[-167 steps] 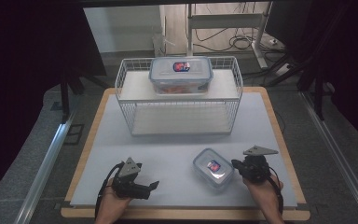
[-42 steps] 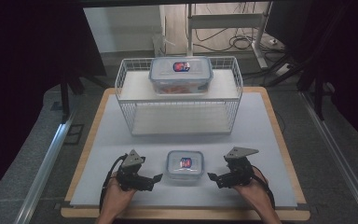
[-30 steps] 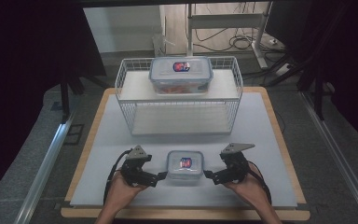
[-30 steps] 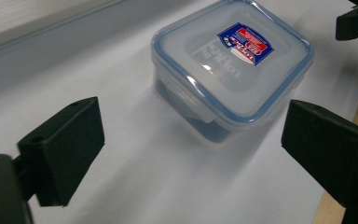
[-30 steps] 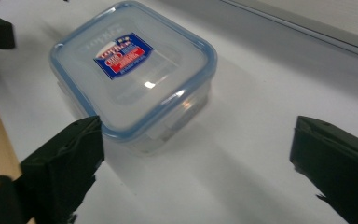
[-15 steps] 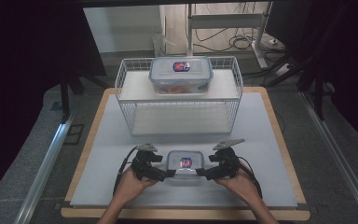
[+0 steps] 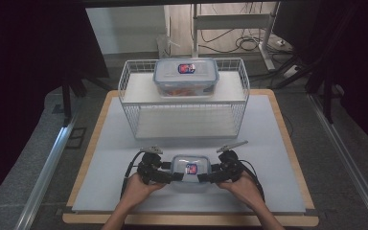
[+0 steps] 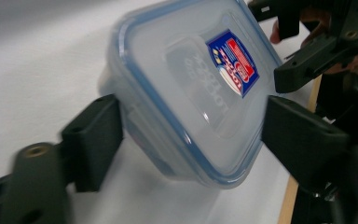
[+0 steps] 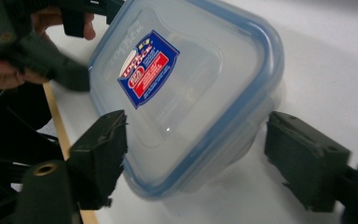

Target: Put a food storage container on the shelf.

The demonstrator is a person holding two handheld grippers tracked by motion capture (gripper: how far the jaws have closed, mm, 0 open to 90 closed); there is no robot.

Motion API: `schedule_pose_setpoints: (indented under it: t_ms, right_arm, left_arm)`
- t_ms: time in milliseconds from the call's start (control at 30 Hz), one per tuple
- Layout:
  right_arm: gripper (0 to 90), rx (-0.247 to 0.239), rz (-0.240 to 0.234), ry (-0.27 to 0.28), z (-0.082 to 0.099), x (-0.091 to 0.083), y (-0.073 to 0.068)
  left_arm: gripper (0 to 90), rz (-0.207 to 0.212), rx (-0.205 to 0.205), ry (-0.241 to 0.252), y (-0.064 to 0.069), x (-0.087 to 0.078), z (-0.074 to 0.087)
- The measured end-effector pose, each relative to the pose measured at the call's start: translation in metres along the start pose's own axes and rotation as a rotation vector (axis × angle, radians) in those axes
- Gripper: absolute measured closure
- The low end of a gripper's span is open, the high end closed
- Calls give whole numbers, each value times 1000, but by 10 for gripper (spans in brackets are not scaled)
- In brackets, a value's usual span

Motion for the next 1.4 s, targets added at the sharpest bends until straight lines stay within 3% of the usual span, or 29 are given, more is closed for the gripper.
schedule_pose_setpoints:
  t_ms: [267, 500, 667, 800, 1133, 1267, 1400]
  right_arm:
    - [465, 32, -49, 46, 12, -12, 5]
    - [537, 67, -95, 68, 13, -14, 10]
    - [552, 100, -127, 83, 15, -13, 15]
    - [566, 107, -143, 88, 16, -14, 15]
    - [570, 146, -143, 101, 16, -14, 16]
    - [579, 190, -149, 137, 14, -21, 18]
    - [581, 177, -137, 163, 10, -28, 18]
  left_arm:
    - [424, 16, -39, 37, 3, -7, 11]
    - [518, 92, -92, 89, -3, -14, 16]
    - [531, 102, -98, 107, -3, -15, 19]
    - [570, 161, -133, 134, -10, -19, 24]
    - [568, 142, -149, 148, -8, -18, 23]
    - [567, 139, -128, 151, -4, -17, 17]
    - [562, 131, -117, 155, -1, -18, 8]
Point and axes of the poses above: each handheld gripper's, and its own axes: x roughly forward along the jaws, z roughly out of its underside, y roughly to its right, the point moved 1 cm from there along x, roughly forward along the jaws, and after that the axes turned 15 degrees about z, right-handed, at the moved point
